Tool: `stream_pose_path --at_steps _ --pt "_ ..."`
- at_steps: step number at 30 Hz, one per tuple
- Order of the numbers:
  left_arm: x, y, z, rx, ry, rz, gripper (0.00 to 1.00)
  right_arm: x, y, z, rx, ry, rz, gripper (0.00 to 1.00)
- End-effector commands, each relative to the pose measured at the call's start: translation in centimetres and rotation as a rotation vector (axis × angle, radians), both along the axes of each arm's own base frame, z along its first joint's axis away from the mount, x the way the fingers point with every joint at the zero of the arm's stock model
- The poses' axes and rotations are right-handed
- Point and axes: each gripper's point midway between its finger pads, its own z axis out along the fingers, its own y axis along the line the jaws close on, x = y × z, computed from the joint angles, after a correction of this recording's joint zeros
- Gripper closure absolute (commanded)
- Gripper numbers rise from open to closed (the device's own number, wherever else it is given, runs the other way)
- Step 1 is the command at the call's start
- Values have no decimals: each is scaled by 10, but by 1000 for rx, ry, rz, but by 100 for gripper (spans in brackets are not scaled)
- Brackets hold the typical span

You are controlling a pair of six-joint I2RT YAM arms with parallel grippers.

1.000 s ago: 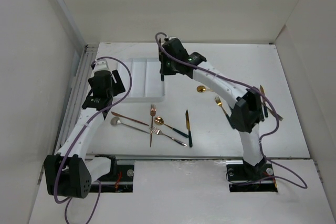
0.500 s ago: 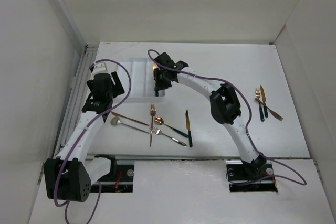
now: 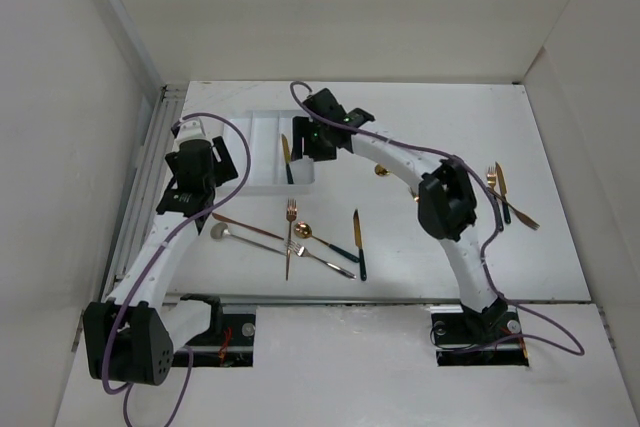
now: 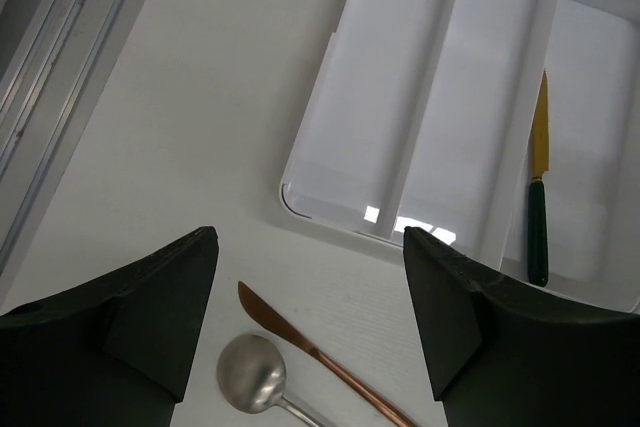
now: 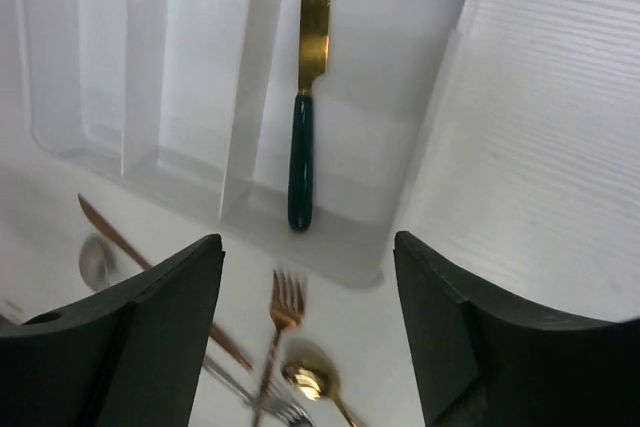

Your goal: Sort the eating utensils into containers

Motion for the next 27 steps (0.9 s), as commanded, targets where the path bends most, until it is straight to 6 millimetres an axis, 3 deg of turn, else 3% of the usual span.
stream_pose_path --at_steps 1,2,3,4,5,6,7,8,10,12,13,16,20,22,27 --pt "6 -3 18 16 -67 -5 28 -8 -24 104 55 -201 1 23" --pt "5 -6 21 14 -77 -14 28 -13 -36 101 22 -200 -22 23" --pt "5 -9 21 14 -77 -23 28 -28 -53 74 -38 -151 -30 22" --pt "3 -9 17 8 -60 -19 28 -37 -64 69 -62 -139 -38 22" --pt "1 -9 15 3 -49 -15 28 -45 -73 84 -40 -166 -56 22" --pt "1 -14 16 -26 -49 -19 28 -53 -80 80 -45 -159 -55 22" --pt "-1 -17 19 -42 -37 -23 29 -68 -92 56 -83 -117 -51 22" --pt "-2 -17 21 -53 -35 -16 29 -73 -97 67 -57 -146 -54 24" --pt "1 -20 27 -119 -34 26 31 -90 -105 51 -73 -106 -24 26" --pt "0 -20 23 -152 -3 65 36 -95 -107 56 -65 -105 -18 31" --pt "2 -21 28 -172 -19 75 38 -102 -108 49 -91 -92 -30 31" --pt "6 -32 31 -277 2 104 43 -118 -105 64 -96 -108 -56 31" --pt "0 -40 8 -370 87 136 50 -133 -102 82 -65 -118 -100 31" --pt "-9 -41 -3 -376 132 144 52 -140 -107 76 -56 -83 -138 30" --pt "-49 -49 -68 -375 380 160 53 -152 -117 67 -72 -50 -174 30"
